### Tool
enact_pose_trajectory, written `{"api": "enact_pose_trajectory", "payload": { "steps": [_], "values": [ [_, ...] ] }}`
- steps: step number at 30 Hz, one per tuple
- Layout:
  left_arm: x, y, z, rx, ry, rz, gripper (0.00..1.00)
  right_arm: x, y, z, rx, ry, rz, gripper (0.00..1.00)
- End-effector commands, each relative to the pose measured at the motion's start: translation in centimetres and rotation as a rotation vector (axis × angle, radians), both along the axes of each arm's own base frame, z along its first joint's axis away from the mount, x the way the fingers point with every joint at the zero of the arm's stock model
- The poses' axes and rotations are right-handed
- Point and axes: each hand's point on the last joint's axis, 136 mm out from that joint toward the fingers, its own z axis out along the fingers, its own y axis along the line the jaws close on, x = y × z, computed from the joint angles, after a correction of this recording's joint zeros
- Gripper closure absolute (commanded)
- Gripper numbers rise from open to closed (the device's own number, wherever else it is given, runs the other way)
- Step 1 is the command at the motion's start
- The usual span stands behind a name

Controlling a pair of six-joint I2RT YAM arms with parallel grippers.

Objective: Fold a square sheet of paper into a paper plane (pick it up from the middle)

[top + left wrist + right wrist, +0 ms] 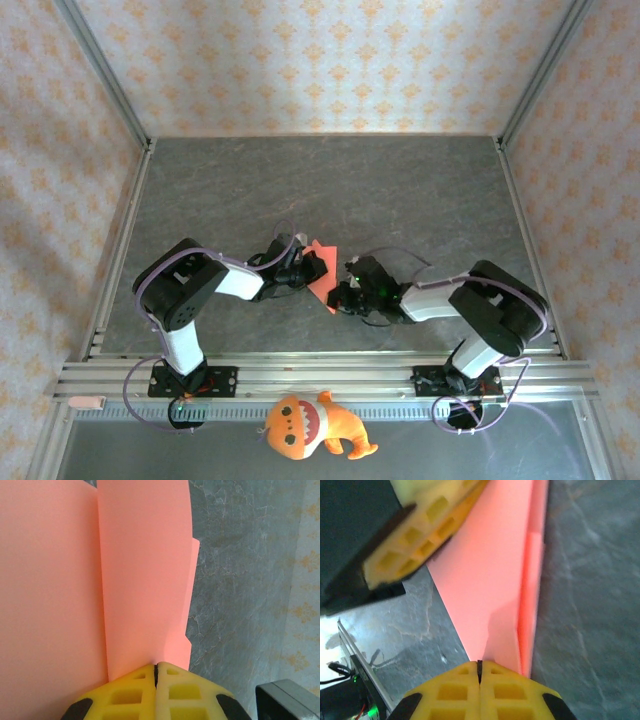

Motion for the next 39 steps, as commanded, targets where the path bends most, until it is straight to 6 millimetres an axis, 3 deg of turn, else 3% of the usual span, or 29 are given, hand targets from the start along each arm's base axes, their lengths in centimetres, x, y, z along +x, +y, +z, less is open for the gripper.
{"api": "enact_pose_trajectory", "payload": {
  "steps": [1,21,29,36,39],
  "values": [
    [-3.1,3.7,-6.5,0.198,0.168,0.045,1.0,-3.4,-2.6,-3.0,-0.075,0.125,0.019,1.0],
    [-3.2,4.0,-6.6,0.193,0.178,0.065,1.0,-6.9,-5.1,-4.3,-0.244,0.123,0.201,1.0],
    [-3.3,4.1,-6.5,0.195,0.176,0.069,1.0,-5.6,-3.5,-1.4,-0.197,0.062,0.211,1.0],
    [-3.4,4.0,-6.1,0.188,0.167,0.078,1.0,-1.2,-1.7,4.3,-0.04,-0.053,0.065,1.0],
    [-3.3,3.6,-5.8,0.177,0.164,0.084,1.0,0.5,-0.3,5.6,0.028,-0.053,0.033,1.0]
  ]
}}
